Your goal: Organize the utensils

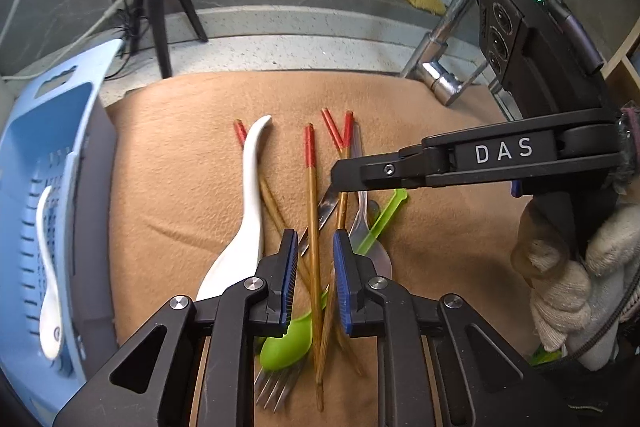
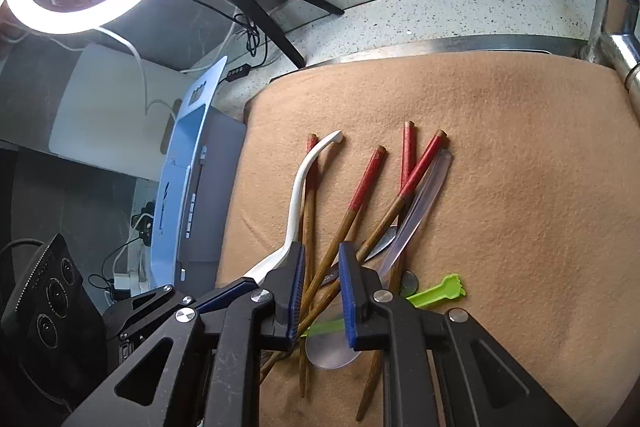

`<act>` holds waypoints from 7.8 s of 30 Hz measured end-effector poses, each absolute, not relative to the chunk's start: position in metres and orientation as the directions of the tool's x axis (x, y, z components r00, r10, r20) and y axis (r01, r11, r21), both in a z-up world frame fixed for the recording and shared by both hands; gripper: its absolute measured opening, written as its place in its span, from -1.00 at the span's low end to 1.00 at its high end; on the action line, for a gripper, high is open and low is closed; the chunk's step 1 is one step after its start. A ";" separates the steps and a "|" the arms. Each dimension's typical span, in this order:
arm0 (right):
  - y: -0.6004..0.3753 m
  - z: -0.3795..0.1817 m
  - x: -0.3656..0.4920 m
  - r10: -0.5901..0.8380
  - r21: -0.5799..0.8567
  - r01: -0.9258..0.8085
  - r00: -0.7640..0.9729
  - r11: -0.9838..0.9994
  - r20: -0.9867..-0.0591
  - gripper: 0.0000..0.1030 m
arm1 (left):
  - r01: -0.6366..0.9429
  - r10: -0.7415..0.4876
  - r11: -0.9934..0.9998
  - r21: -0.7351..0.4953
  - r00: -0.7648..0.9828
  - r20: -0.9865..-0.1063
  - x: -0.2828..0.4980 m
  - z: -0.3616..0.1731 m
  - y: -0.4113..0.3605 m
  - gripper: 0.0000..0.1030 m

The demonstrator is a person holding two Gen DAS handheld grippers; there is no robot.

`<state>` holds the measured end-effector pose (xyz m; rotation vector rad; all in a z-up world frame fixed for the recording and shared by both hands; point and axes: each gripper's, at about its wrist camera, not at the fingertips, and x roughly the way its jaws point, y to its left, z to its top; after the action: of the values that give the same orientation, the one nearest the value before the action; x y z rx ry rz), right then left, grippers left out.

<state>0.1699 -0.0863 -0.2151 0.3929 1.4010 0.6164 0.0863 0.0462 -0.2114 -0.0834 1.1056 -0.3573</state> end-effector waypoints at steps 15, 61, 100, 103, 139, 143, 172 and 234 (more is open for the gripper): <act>-0.090 -0.230 0.173 0.592 0.585 -0.129 0.022 0.801 -0.806 -0.73 | 0.261 -0.313 0.937 -0.231 0.339 -0.887 0.105 -0.232 0.035 -0.69; -0.096 -0.228 0.175 0.656 0.655 -0.044 0.032 0.754 -0.754 -0.88 | 0.185 -0.366 0.930 -0.319 0.357 -0.860 0.112 -0.231 0.044 -0.89; 0.111 -0.182 0.164 0.720 0.701 -0.243 -0.014 0.671 -0.694 -0.88 | -0.110 -0.180 0.953 -0.281 0.541 -0.822 0.066 -0.179 0.258 -0.90; 0.115 -0.183 0.166 0.708 0.688 -0.241 -0.006 0.684 -0.706 -0.82 | -0.109 -0.184 0.953 -0.284 0.537 -0.823 0.069 -0.179 0.263 -0.86; -0.037 -0.141 0.178 0.639 0.536 -0.437 0.126 0.722 -0.759 -0.21 | -0.202 -0.197 0.903 -0.379 0.588 -0.784 0.013 -0.172 0.147 -0.38; -0.045 -0.159 0.188 0.632 0.559 -0.415 0.052 0.718 -0.773 -0.21 | -0.204 -0.221 0.893 -0.402 0.579 -0.784 0.012 -0.179 0.123 -0.37; -0.021 -0.239 0.225 0.566 0.561 -0.278 -0.070 0.779 -0.821 -0.26 | -0.291 -0.237 0.864 -0.412 0.486 -0.841 0.051 -0.238 0.102 -0.17; 0.116 -0.176 0.200 0.660 0.641 -0.394 -0.106 0.659 -0.744 -0.77 | -0.338 -0.065 0.872 -0.354 0.636 -0.769 0.004 -0.188 0.204 -0.22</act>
<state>0.1999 0.1158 -0.1763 0.2399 1.4201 0.9033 0.0039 0.2038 -0.1878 -0.5026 0.8760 0.1639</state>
